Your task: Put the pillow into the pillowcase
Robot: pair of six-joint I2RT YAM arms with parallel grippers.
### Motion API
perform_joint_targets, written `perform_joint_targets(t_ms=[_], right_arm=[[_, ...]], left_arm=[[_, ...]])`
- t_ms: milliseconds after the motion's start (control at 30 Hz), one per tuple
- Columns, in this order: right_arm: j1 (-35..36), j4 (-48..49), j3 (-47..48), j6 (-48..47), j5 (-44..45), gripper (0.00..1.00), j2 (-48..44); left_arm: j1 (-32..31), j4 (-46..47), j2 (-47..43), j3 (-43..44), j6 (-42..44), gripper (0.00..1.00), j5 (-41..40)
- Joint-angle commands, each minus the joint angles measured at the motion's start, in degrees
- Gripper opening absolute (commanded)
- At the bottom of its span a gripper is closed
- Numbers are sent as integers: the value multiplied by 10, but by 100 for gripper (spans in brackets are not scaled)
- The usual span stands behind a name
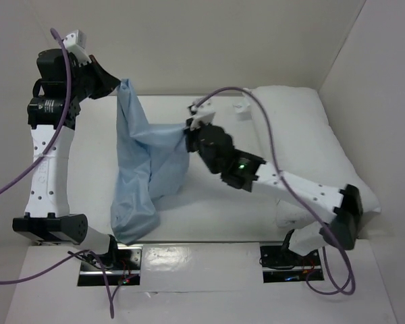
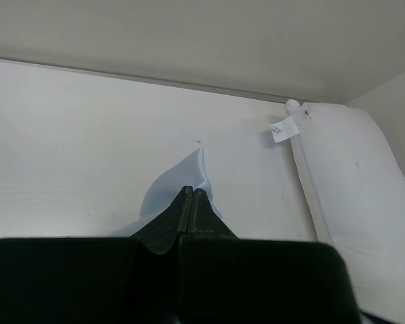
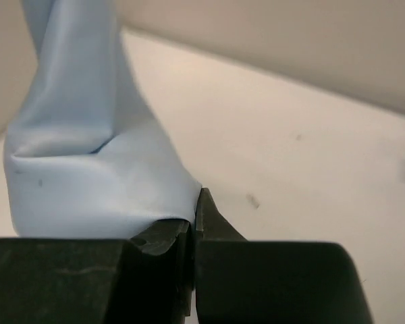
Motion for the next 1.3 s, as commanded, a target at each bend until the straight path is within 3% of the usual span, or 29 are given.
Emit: perform_joint_targets(t_ms=[0,133,300,500,667,867,1033,1067,1133,1167,1267], right_arm=[[-44,-20,19,-27,-32,0,-103],[-57,-53,86,-76,-32,0,-172],[-57,-28,139,-109,-47,0,-253],[-57,-23,206,-128,-59,0,-281],[-57,22,223,-184,1,0,-271],[-57,54,277,-272,63,0,-135],[-62,91,302,-317,46,0,-9],[-99,91,319,-304,3,0,37],[-173,6,361,-175,-103,0,88],[-234,-2,381,-113,-197,0,139],[-295,-2,429,-61,-297,0,267]], left_arm=[[16,21,-25,41,-5,0,25],[16,32,-42,74,-21,0,66],[32,51,-100,99,-50,0,164],[32,26,-146,204,-56,0,136],[32,13,-131,253,-44,0,86],[32,20,-84,191,-39,0,26],[38,25,-22,128,-13,0,-63],[45,34,-13,120,-13,0,-83],[60,42,26,98,-13,0,-89],[80,48,41,90,-21,0,-78],[116,63,119,76,-35,0,-59]])
